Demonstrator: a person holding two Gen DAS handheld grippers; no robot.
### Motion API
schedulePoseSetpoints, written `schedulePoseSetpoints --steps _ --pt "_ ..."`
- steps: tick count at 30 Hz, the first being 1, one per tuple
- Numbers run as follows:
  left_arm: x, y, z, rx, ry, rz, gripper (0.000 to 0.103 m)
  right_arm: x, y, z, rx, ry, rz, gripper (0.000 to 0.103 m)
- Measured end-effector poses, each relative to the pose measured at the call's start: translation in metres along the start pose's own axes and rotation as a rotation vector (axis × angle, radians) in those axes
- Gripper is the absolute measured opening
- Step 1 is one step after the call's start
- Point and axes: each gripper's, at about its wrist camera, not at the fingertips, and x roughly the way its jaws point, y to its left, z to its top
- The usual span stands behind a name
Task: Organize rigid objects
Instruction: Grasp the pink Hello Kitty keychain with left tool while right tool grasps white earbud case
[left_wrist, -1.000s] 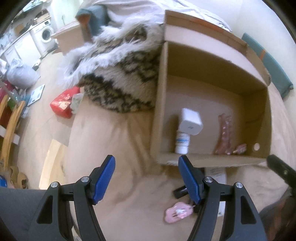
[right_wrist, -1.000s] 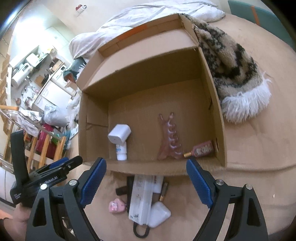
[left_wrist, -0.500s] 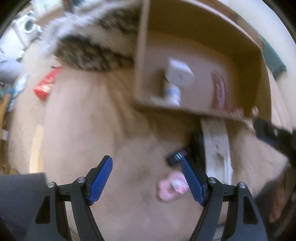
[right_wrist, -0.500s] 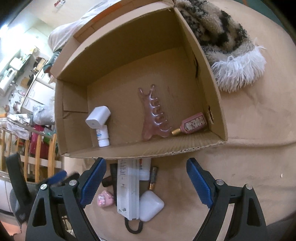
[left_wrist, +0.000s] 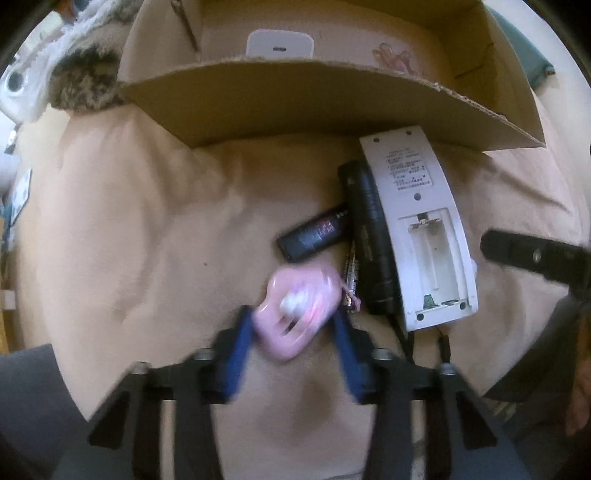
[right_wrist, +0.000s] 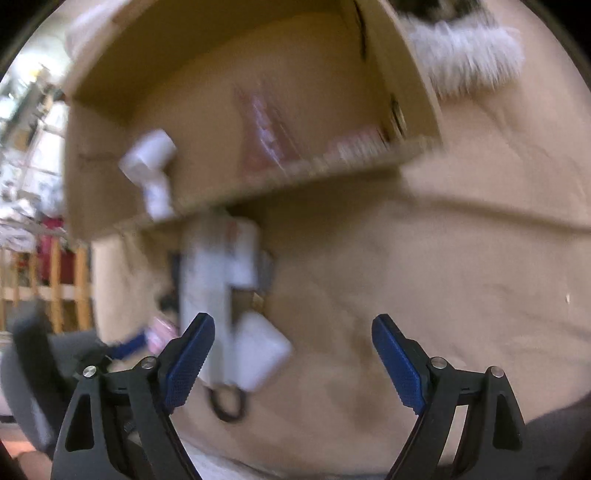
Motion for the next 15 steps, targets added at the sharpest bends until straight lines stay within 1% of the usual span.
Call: schedulePoseSetpoints --steps 3,5,8,13,14,15 --pt "-0.004 0.005 0.002 -0.026 -0.002 -0.023 0.031 0.004 0.013 -0.006 -0.087 0.038 -0.004 0.092" --pt "-0.007 0.011 0.003 -0.045 -0.01 -0.008 0.03 0.01 0.023 -0.01 -0.155 0.069 -0.028 0.092" --pt "-0.011 0.019 0.005 -0.077 -0.021 0.002 0.03 0.021 0.046 -0.02 -0.289 0.1 -0.071 0.092" --pt "-0.018 0.026 0.008 -0.13 -0.048 0.036 0.03 0.036 0.08 -0.032 -0.52 0.074 -0.16 0.091" --pt "-0.019 0.029 0.009 -0.138 -0.052 0.045 0.03 0.04 0.082 -0.03 -0.538 0.079 -0.169 0.086" --pt "-0.02 0.029 0.011 -0.145 -0.055 0.053 0.03 0.045 0.081 -0.028 -0.538 0.097 -0.17 0.079"
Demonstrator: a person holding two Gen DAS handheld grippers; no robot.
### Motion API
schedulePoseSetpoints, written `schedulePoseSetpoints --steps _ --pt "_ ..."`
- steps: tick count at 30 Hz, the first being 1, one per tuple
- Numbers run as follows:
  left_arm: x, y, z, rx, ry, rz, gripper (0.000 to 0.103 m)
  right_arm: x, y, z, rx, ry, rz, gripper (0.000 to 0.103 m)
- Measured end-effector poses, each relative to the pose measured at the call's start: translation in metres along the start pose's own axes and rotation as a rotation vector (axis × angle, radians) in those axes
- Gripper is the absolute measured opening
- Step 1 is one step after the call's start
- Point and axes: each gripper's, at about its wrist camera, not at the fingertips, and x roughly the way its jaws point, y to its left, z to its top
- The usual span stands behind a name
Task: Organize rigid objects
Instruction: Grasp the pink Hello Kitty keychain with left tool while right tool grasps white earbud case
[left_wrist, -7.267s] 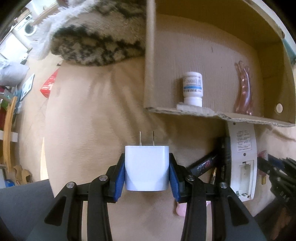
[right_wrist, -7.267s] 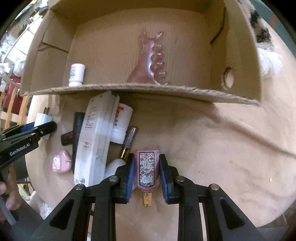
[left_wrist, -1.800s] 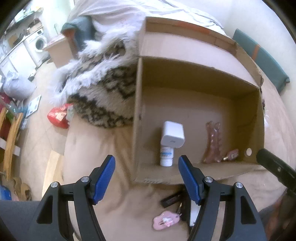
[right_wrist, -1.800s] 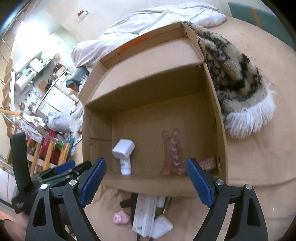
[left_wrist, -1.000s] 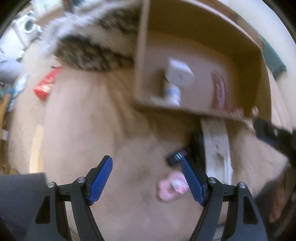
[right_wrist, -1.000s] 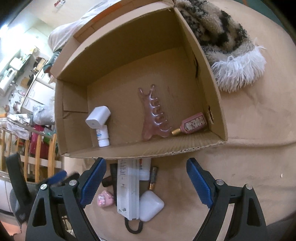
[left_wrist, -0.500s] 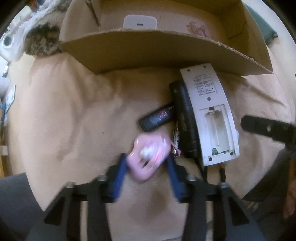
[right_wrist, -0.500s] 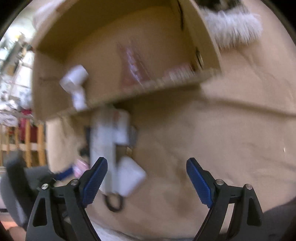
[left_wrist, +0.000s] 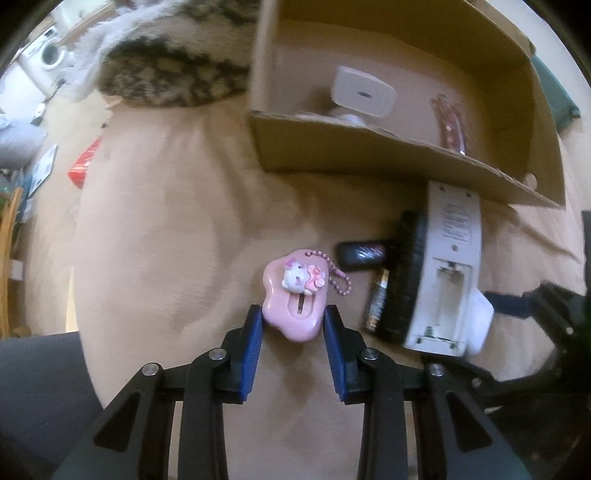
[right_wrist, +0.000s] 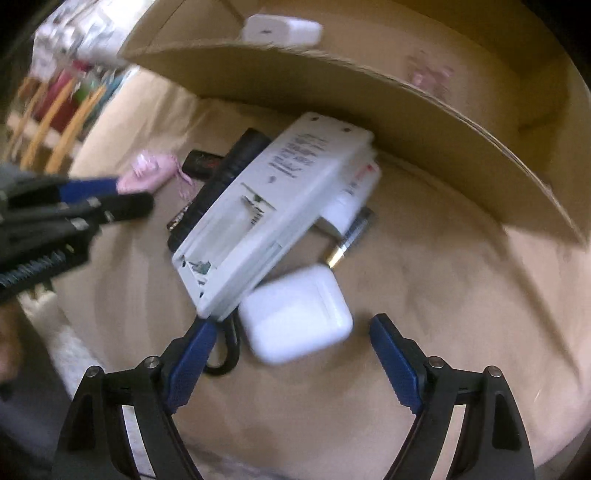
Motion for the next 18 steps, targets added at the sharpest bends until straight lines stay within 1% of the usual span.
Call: schedulePoseSetpoints --steps 2,4,5,6,7,10,11,12,14,16,18 --pt "-0.002 0.01 0.002 -0.027 -0.007 0.021 0.03 0.001 -0.007 0.002 0.029 0.011 0.033 0.079" --pt "-0.001 0.019 0.002 -0.057 0.011 -0.002 0.03 -0.006 -0.017 0.002 0.089 0.007 0.083 0.079" --pt "-0.001 0.021 0.002 -0.072 0.019 -0.017 0.03 -0.011 -0.022 -0.001 0.125 0.006 0.129 0.079" --pt "-0.001 0.023 0.002 -0.078 0.025 -0.027 0.03 -0.016 -0.026 -0.003 0.151 -0.001 0.168 0.079" --pt "-0.002 0.022 0.001 -0.076 0.025 -0.028 0.03 -0.02 -0.03 -0.005 0.171 -0.004 0.187 0.079" --pt "-0.005 0.019 -0.001 -0.055 0.024 -0.028 0.03 -0.031 -0.039 -0.008 0.203 -0.032 0.197 0.079" --pt "-0.001 0.029 0.001 -0.051 0.024 -0.024 0.03 -0.035 -0.043 -0.007 0.214 -0.035 0.204 0.079" --pt "0.003 0.033 0.003 -0.049 0.024 -0.02 0.03 -0.037 -0.046 -0.008 0.213 -0.042 0.183 0.079" --pt "0.006 0.033 0.004 -0.051 0.034 -0.017 0.03 -0.04 -0.047 -0.013 0.197 -0.03 0.102 0.079" --pt "0.014 0.03 0.006 -0.058 0.042 -0.018 0.03 -0.033 -0.046 -0.013 0.18 0.001 0.083 0.079" --pt "0.019 0.029 0.01 -0.061 0.044 -0.018 0.03 -0.027 -0.033 -0.011 0.123 0.027 0.057 0.079"
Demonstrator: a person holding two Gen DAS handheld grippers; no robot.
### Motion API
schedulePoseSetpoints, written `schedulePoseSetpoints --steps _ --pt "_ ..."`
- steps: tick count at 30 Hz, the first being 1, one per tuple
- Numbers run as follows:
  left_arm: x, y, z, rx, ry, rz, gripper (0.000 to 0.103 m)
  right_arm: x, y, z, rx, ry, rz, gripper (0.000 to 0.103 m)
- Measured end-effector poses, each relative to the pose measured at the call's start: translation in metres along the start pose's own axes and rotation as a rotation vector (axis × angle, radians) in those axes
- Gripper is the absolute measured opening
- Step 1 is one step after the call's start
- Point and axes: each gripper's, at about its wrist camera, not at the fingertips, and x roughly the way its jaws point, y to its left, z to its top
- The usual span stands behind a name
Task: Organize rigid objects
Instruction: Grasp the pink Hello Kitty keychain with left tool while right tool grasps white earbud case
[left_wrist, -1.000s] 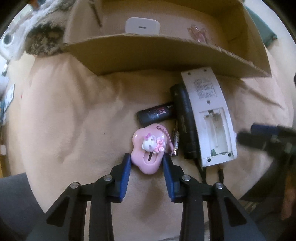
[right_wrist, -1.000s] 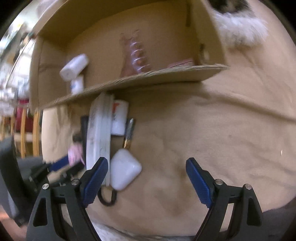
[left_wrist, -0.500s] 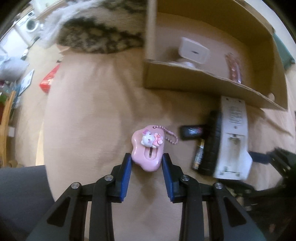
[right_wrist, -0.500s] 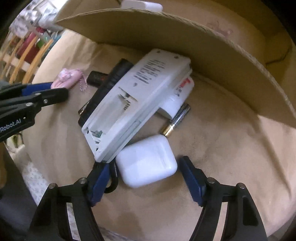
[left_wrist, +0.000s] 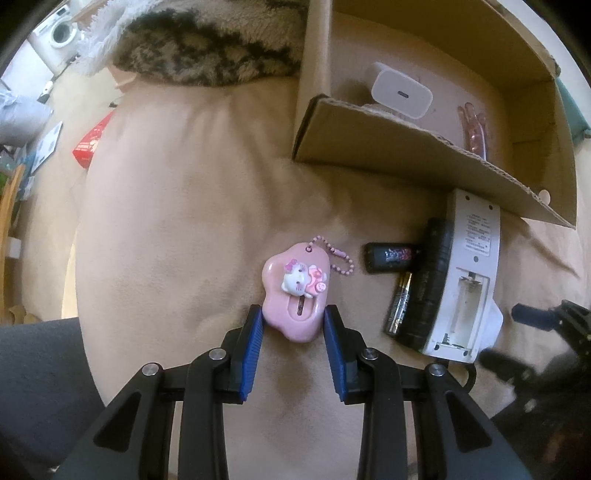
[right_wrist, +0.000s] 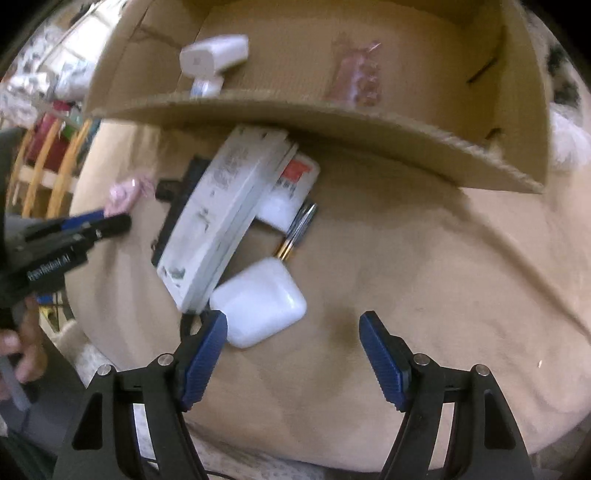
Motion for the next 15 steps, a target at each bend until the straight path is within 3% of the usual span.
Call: schedulePoseSetpoints --steps 7,8,9,15 --pt "0.009 0.0 -0.002 -0.012 0.005 -0.016 0.03 0.024 0.037 0.004 -0.151 -0.015 -0.077 0.078" --pt "0.012 0.001 -0.002 -0.014 0.004 -0.02 0.03 0.024 0.038 0.008 -0.155 -0.018 -0.061 0.064" --pt "0.013 0.002 -0.002 -0.013 0.003 -0.023 0.03 0.023 0.037 0.008 -0.152 -0.016 -0.05 0.06" --pt "0.0 0.012 -0.002 -0.026 -0.03 -0.053 0.03 0.007 0.01 0.009 -0.042 -0.04 0.013 0.059"
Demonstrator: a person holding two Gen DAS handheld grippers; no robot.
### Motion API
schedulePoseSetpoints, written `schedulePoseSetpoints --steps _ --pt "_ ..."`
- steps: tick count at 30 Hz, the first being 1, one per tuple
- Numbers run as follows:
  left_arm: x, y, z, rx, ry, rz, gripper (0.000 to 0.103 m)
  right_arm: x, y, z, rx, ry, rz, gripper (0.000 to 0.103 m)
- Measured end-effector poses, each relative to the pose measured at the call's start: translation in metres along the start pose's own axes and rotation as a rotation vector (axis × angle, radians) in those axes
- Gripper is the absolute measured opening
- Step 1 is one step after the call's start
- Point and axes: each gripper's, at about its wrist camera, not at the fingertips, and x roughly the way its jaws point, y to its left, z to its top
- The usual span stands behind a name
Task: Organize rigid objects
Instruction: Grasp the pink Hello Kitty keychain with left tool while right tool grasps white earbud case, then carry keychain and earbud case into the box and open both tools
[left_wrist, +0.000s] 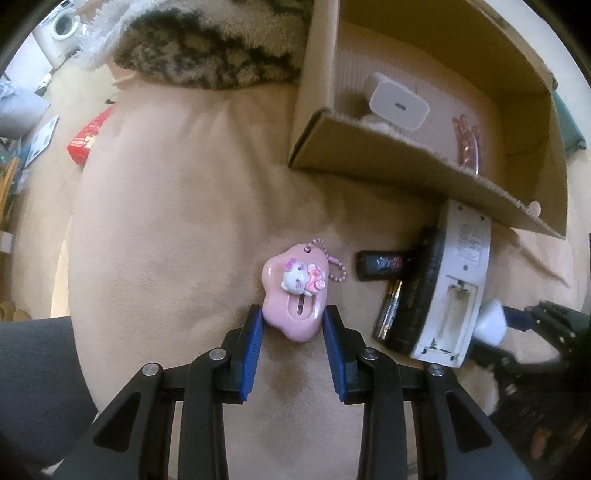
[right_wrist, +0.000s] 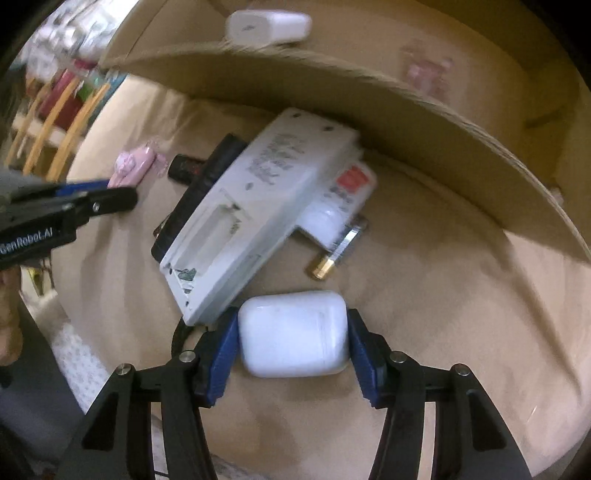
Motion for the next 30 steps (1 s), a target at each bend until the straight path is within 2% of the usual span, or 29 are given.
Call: schedulePoseSetpoints --steps 4,8,15,18,22,30 --pt "-0.015 0.001 -0.005 0.013 -0.038 -0.013 0.029 -0.037 -0.026 -0.002 0.112 -0.113 0.071 0.059" --pt "-0.03 0.0 -0.009 0.03 -0.077 -0.021 0.029 -0.063 -0.032 -0.002 0.161 -0.217 0.128 0.059" --pt "-0.066 -0.009 -0.015 0.059 -0.172 -0.006 0.029 -0.075 -0.026 -0.002 0.17 -0.325 0.159 0.059" --pt "-0.081 -0.016 -0.014 0.085 -0.21 0.033 0.029 -0.082 -0.025 -0.001 0.177 -0.371 0.153 0.059" --pt "-0.104 -0.014 -0.014 0.098 -0.281 0.061 0.029 -0.107 -0.025 -0.004 0.188 -0.485 0.174 0.059" --pt "-0.145 -0.023 0.018 0.091 -0.399 0.038 0.029 -0.146 -0.037 0.006 0.237 -0.627 0.173 0.059"
